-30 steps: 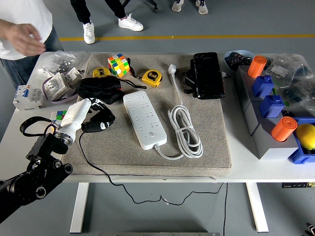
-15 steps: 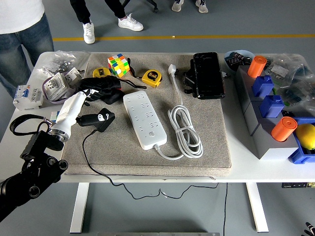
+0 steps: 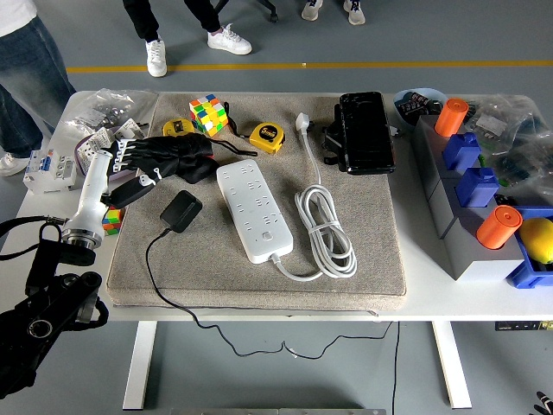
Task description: Put the plug near the board,insert it into the board,press the button,pull the plug out
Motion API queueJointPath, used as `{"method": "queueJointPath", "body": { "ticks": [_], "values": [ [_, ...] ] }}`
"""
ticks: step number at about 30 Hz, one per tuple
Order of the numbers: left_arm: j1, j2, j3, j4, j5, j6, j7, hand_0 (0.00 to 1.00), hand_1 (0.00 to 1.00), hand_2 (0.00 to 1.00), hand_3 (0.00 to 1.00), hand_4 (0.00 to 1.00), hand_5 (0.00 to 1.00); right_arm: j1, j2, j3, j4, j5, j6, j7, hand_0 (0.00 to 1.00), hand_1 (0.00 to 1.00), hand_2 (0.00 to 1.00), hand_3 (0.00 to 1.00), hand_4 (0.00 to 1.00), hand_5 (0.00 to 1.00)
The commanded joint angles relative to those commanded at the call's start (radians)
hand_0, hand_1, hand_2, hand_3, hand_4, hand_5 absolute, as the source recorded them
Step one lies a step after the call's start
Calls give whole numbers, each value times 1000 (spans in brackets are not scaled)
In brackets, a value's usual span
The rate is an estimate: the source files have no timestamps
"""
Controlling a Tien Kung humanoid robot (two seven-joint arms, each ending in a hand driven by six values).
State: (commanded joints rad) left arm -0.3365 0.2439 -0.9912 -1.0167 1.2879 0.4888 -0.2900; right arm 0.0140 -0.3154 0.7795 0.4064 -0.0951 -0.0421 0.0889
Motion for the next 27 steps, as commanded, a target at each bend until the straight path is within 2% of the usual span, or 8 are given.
{"method": "queueJointPath", "body": {
  "ticks": [4, 7, 15, 21, 27],
  "values": [
    [5, -6, -9, 2, -27, 14, -29, 521, 638, 650, 659, 998, 501, 0, 1, -3, -2, 2, 1, -1, 606, 659, 634, 525, 813, 479],
    [8, -8, -15, 4, -80, 18, -46, 525, 642, 651, 653, 998, 499, -1, 3, -1, -3, 3, 1, -2, 606, 659, 634, 525, 813, 478],
    [38, -14, -70, 3, -163, 27, -96, 533, 639, 649, 648, 998, 513, 2, 6, 0, -6, 2, -1, -4, 606, 659, 634, 525, 813, 478],
    [53, -11, -96, 4, -291, -1, -136, 532, 637, 644, 630, 998, 507, 5, 8, -2, -7, 4, -2, -4, 606, 659, 635, 525, 812, 478],
    [57, -11, -122, 3, -376, -29, -154, 529, 633, 638, 613, 976, 488, 10, 11, -10, -10, 9, -1, -3, 606, 659, 634, 525, 812, 479]
  ]
}}
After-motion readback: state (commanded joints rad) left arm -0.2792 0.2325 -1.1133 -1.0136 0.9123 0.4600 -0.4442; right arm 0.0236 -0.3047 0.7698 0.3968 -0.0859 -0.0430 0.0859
